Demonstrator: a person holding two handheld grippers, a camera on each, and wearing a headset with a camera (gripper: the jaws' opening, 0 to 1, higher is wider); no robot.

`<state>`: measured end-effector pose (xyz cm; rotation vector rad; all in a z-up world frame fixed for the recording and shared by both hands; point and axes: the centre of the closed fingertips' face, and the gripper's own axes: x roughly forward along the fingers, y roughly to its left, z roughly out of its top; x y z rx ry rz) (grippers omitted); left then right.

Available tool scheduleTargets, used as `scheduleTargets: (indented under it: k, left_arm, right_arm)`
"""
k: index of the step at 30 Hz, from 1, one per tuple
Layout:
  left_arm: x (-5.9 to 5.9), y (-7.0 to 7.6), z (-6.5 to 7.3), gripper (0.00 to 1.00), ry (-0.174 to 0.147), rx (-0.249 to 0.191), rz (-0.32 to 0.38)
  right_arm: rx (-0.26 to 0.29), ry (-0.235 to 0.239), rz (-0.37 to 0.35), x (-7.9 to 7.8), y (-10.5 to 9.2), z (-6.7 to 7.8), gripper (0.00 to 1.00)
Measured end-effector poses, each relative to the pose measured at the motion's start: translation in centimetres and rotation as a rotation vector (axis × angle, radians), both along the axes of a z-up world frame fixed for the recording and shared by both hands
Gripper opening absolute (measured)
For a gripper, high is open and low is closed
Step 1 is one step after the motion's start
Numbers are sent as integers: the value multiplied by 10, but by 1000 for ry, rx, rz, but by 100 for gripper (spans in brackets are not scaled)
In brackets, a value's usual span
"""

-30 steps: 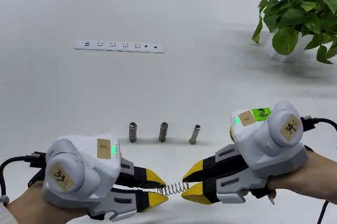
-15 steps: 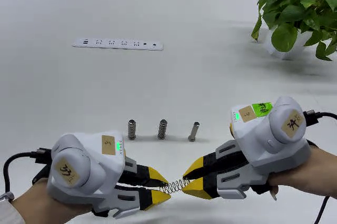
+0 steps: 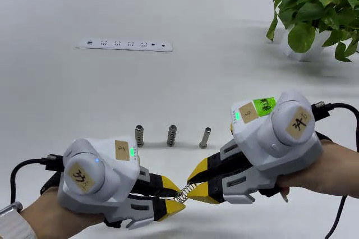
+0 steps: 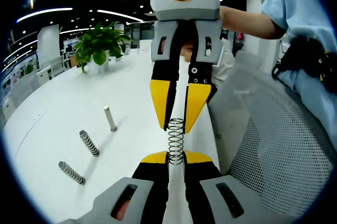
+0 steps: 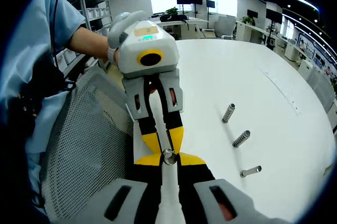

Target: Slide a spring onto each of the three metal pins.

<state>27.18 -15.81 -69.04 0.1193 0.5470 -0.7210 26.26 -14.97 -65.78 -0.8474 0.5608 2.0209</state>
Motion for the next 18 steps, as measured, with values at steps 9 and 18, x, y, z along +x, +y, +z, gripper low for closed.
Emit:
scheduleTargets:
  k: [9, 18]
  left_arm:
    - [3, 0, 1, 9, -6, -9, 21]
    - [5, 0, 3, 9, -19, -19, 38]
  right_arm:
    - [-1, -33, 30, 0, 2, 2, 12]
    - [-18, -55, 54, 4, 2, 3, 12]
